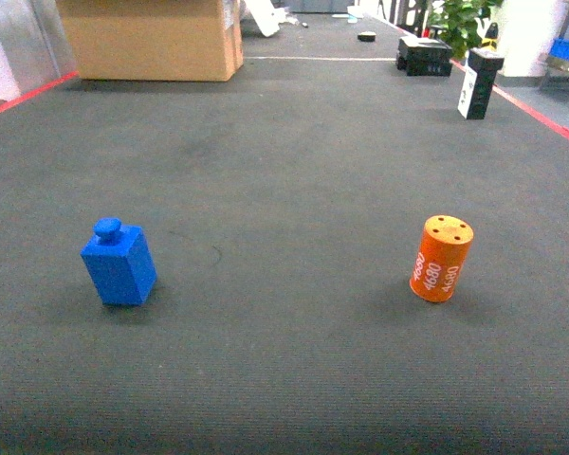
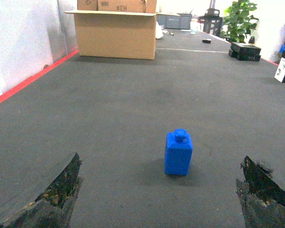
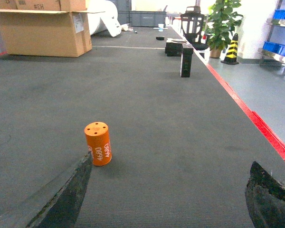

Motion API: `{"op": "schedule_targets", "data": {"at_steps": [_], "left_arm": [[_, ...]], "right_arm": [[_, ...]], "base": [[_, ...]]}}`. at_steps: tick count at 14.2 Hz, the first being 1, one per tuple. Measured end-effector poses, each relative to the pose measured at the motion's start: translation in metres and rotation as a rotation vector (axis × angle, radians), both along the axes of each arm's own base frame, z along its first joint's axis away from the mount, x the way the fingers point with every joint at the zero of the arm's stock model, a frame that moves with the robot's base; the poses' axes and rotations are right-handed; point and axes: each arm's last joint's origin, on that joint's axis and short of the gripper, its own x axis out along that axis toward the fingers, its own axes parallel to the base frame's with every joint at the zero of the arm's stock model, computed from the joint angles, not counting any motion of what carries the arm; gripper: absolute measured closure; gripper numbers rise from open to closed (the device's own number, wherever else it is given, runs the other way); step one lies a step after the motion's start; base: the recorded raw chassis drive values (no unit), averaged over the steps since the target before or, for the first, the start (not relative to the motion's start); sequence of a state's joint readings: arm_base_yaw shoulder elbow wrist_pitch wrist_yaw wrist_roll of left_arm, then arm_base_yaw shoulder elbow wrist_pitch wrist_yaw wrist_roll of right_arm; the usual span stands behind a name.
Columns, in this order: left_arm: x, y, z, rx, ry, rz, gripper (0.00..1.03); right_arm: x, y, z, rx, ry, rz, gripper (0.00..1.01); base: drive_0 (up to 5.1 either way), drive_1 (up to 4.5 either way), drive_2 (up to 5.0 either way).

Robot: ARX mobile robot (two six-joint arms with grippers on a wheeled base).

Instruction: Sort blue parts and orange caps into right shelf containers

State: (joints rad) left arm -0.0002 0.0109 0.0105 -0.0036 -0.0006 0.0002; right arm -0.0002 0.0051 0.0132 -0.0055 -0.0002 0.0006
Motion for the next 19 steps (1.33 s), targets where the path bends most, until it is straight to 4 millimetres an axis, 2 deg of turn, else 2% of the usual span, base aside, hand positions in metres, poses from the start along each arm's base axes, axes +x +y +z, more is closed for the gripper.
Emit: {"op": "schedule_targets", "data": {"at_steps": [11,12,14,15,16,17,18,19], "left_arm": [[0.0,0.0,0.0,0.0,0.0,0.0,0.05],[0.003,-0.004,-0.002,0.019,0.112,0.142,0.05],[0.024,-0.014,0.006,0.055,0.137,0.369,0.05],[0.044,-0.013,0.015,0.03,0.1,0.422,0.05],[0.065,-0.018,0.024,0.006,0.069,0.383,0.05],[0.103,-0.025,0.03,-0.025,0.044,0.312,0.05],[0.137,-0.032,0.022,-0.027,0.089,0.262,0.05],[0.159,-0.037,0.011,-0.029,0.146,0.238,0.05]], "right_arm": [[0.0,0.0,0.0,0.0,0.0,0.0,0.03],[0.004,0.004,-0.002,0.012,0.077,-0.114,0.03],[0.024,0.025,0.007,0.003,0.087,-0.196,0.03],[0.043,0.036,0.019,0.016,0.053,-0.181,0.03],[0.062,0.045,0.028,0.029,0.028,-0.149,0.03],[0.096,0.06,0.036,0.041,0.007,-0.108,0.03],[0.127,0.075,0.032,0.043,0.041,-0.066,0.03],[0.148,0.086,0.023,0.032,0.089,-0.051,0.03]], "base": [[0.0,0.0,0.0],[0.0,0.0,0.0],[0.0,0.0,0.0],[0.0,0.0,0.0],[0.0,0.0,0.0],[0.0,0.0,0.0],[0.0,0.0,0.0],[0.0,0.0,0.0]]}}
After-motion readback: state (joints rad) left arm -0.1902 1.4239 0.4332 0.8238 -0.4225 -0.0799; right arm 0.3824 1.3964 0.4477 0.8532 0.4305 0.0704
